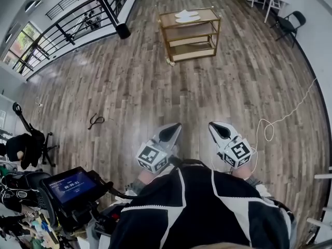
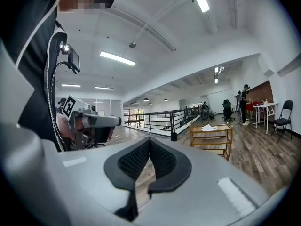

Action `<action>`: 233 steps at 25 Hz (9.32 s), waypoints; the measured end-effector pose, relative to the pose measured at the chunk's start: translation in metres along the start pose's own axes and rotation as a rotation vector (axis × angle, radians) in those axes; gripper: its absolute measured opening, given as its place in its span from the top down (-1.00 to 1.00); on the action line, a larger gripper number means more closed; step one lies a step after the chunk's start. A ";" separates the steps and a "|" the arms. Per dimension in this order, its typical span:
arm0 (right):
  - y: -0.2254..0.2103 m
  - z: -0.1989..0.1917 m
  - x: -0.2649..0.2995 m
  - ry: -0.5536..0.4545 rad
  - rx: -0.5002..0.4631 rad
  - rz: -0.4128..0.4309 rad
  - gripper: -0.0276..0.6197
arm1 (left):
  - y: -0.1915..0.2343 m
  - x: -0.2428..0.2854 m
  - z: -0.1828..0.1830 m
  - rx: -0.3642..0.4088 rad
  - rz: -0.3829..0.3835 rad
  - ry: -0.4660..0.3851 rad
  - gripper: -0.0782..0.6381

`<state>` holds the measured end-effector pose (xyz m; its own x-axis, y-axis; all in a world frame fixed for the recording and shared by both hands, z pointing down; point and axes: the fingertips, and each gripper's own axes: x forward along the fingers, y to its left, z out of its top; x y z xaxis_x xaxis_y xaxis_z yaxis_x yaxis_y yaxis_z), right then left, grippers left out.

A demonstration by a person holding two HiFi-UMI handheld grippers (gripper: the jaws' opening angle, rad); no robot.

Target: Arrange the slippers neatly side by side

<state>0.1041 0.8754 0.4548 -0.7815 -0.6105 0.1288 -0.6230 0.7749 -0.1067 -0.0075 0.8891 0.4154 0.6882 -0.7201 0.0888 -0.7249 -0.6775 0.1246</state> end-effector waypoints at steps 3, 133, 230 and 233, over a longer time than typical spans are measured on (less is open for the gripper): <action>-0.001 0.002 -0.003 -0.010 -0.003 -0.008 0.89 | -0.001 0.003 0.001 0.005 -0.013 -0.005 0.73; -0.721 0.137 0.538 0.037 0.003 -0.068 0.89 | 0.591 0.725 0.106 -0.070 -0.198 0.019 0.73; -0.923 0.157 0.665 0.170 -0.039 0.165 0.89 | 0.855 0.840 -0.189 -1.250 0.676 0.405 0.09; -0.920 0.158 0.662 0.171 -0.043 0.158 0.88 | 0.858 0.837 -0.195 -1.236 0.672 0.442 0.19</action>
<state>0.1539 -0.2675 0.4828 -0.8498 -0.4470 0.2795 -0.4882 0.8673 -0.0970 -0.0482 -0.2656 0.7894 0.3577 -0.5831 0.7294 -0.5763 0.4768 0.6637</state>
